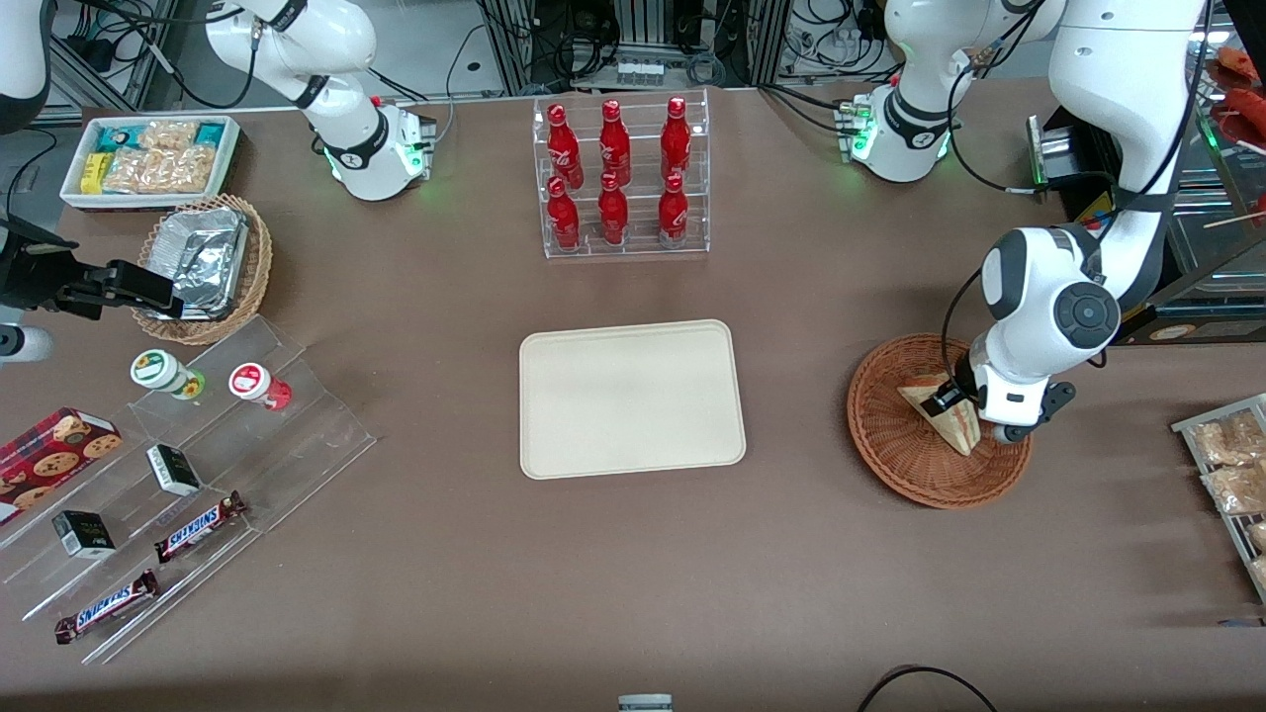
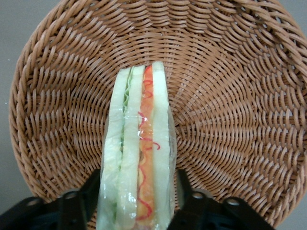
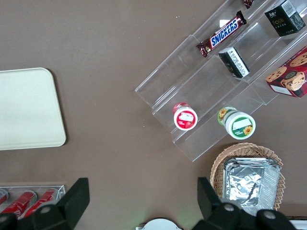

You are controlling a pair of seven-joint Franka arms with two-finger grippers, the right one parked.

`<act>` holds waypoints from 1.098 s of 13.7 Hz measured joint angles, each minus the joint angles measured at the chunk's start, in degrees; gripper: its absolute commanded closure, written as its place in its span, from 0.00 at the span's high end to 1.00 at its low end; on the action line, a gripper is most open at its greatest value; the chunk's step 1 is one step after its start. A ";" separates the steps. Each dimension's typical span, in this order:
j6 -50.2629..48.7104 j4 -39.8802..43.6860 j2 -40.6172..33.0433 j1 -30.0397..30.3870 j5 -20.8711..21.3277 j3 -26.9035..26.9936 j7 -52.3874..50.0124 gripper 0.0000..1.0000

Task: Place sandwich from basket to tray
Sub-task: 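Lower the open left gripper onto the wrapped sandwich and close it, then lift the sandwich and carry it over the cream tray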

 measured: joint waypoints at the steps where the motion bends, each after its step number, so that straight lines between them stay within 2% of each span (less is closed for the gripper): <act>1: -0.91 0.14 -0.36 -0.01 0.01 0.00 0.00 0.00; 8: -12.66 6.45 -5.01 -1.39 0.14 -2.07 7.98 0.00; 11: -14.99 9.59 -4.22 -6.07 0.14 -4.55 8.10 0.00; 15: -16.45 15.02 0.77 -16.39 0.10 -4.94 6.44 0.00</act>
